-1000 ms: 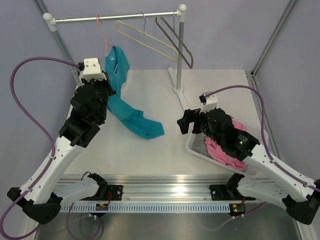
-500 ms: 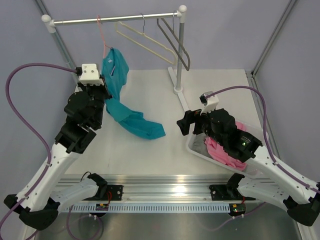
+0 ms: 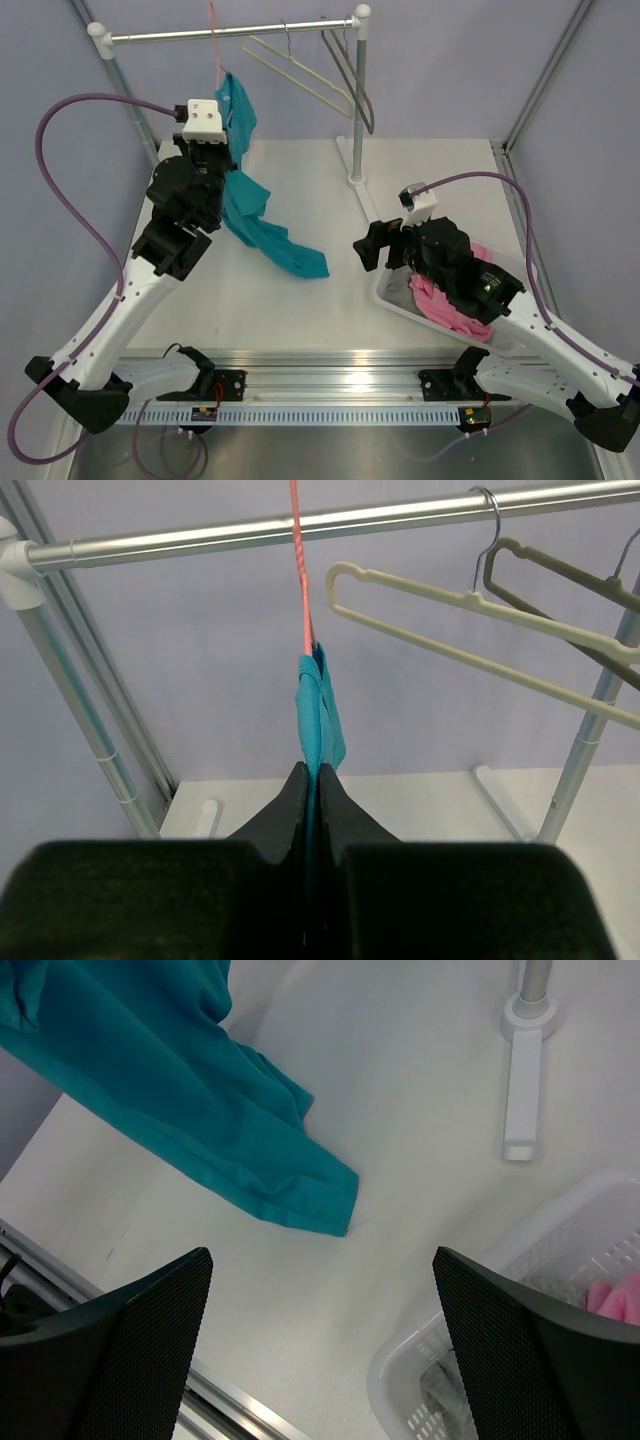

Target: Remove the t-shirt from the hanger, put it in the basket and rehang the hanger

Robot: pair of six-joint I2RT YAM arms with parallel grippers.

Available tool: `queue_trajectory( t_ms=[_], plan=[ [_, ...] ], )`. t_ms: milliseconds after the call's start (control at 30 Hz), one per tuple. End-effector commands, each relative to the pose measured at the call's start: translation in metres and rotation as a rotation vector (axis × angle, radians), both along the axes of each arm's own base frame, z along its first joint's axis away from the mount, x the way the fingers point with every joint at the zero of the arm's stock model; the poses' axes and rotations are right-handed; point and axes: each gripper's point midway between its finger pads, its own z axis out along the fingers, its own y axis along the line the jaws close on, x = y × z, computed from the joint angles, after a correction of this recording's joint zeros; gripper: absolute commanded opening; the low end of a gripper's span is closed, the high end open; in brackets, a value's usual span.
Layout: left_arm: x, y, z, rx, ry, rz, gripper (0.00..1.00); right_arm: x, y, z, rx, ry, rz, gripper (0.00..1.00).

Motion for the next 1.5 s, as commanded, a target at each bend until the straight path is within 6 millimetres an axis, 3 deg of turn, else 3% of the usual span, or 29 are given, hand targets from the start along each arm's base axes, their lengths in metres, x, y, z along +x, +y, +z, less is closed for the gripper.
queue_trajectory(
  t_ms=[0, 233, 367, 533, 667, 700, 767, 833, 867, 933, 967, 1100, 1167, 1367, 1467],
  plan=[
    [-0.011, 0.005, 0.054, -0.053, -0.166, -0.006, 0.00, -0.003, 0.008, 0.013, 0.013, -0.032, 0.046, 1.00],
    [-0.031, 0.017, 0.062, -0.051, -0.201, -0.012, 0.00, -0.011, 0.013, 0.015, 0.020, -0.025, 0.103, 1.00],
    [-0.052, 0.028, 0.069, -0.052, -0.236, -0.028, 0.00, -0.017, 0.015, 0.020, 0.051, -0.062, 0.142, 0.99],
    [-0.069, 0.037, 0.065, -0.086, -0.205, -0.048, 0.00, -0.018, 0.017, 0.019, 0.045, -0.055, 0.152, 0.99],
    [-0.104, 0.017, 0.044, -0.136, -0.153, -0.278, 0.00, -0.029, 0.022, 0.028, 0.068, -0.068, 0.222, 1.00],
    [-0.122, 0.020, 0.039, -0.191, -0.137, -0.321, 0.00, -0.034, 0.024, 0.030, 0.076, -0.077, 0.253, 0.99],
    [-0.135, 0.013, 0.014, -0.227, -0.050, -0.394, 0.00, -0.048, 0.031, 0.041, 0.103, -0.122, 0.351, 0.99],
    [-0.156, 0.015, 0.002, -0.238, -0.021, -0.448, 0.00, -0.054, 0.033, 0.054, 0.108, -0.135, 0.393, 1.00],
    [-0.161, 0.007, -0.021, -0.231, 0.052, -0.491, 0.00, -0.056, 0.034, 0.070, 0.130, -0.153, 0.401, 0.99],
    [-0.178, -0.002, -0.037, -0.236, 0.100, -0.583, 0.00, -0.071, 0.042, 0.096, 0.204, -0.197, 0.491, 1.00],
    [-0.182, -0.009, -0.056, -0.232, 0.160, -0.620, 0.00, -0.076, 0.044, 0.113, 0.251, -0.242, 0.519, 0.99],
    [-0.218, -0.040, -0.086, -0.245, 0.275, -0.857, 0.00, -0.094, 0.056, 0.169, 0.420, -0.361, 0.627, 0.99],
    [-0.239, -0.047, -0.094, -0.259, 0.293, -0.956, 0.00, -0.091, 0.065, 0.193, 0.455, -0.395, 0.652, 0.98],
    [-0.266, -0.036, -0.100, -0.270, 0.253, -1.001, 0.00, -0.073, 0.087, 0.200, 0.490, -0.355, 0.648, 0.97],
    [-0.271, -0.037, -0.102, -0.284, 0.252, -1.023, 0.00, -0.062, 0.109, 0.181, 0.486, -0.270, 0.622, 0.94]
  ],
)
